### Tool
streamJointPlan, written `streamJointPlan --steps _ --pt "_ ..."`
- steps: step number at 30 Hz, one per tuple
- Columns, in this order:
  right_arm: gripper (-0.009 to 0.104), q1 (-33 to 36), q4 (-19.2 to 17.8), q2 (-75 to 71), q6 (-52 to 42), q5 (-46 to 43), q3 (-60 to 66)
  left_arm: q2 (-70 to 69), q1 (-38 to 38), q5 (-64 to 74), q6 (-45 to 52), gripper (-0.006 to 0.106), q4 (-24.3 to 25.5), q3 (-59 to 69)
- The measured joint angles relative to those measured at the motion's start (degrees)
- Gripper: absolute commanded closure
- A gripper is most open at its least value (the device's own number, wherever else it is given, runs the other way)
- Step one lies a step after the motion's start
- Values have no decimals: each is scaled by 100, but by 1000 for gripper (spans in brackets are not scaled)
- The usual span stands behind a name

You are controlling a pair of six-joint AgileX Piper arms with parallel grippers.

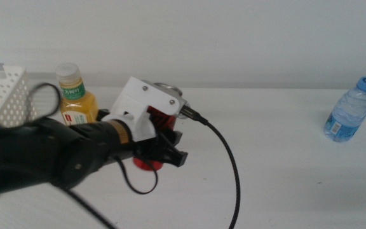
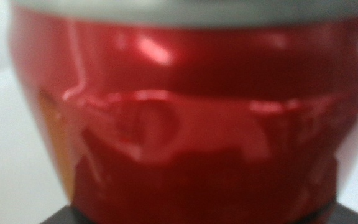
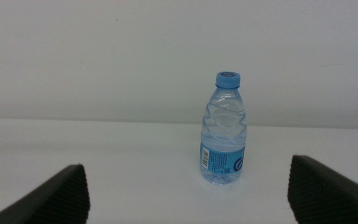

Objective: Use arms to grab the bottles and put them into the dustbin to the left of the table.

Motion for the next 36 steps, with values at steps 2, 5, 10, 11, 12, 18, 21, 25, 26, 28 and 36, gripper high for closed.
streamJointPlan --steps 2,5,10,11,12,18,21,25,26,28,36 --pt "10 0 0 0 0 0 0 -324 0 602 0 102 0 0" --pt "10 0 0 0 0 0 0 -848 0 1531 0 102 -52 7" --pt "10 0 0 0 0 0 0 -1695 0 2830 -31 102 -217 7" --pt "10 0 0 0 0 0 0 -1837 0 3108 -135 102 -234 7" --pt "10 0 0 0 0 0 0 -1955 0 3393 -274 102 -248 7" --pt "10 0 0 0 0 0 0 -2150 367 5144 -563 102 -339 -361" --pt "10 0 0 0 0 0 0 -2159 823 5907 -242 102 -460 -737" --pt "10 0 0 0 0 0 0 -2159 1700 6700 473 102 -599 -1319" --pt "10 0 0 0 0 0 0 -2159 1971 6842 702 102 -654 -1451" --pt "10 0 0 0 0 0 0 -2120 2485 7017 1119 102 -738 -1657" --pt "10 0 0 0 0 0 0 -1225 4491 7244 2803 102 -869 -2630"
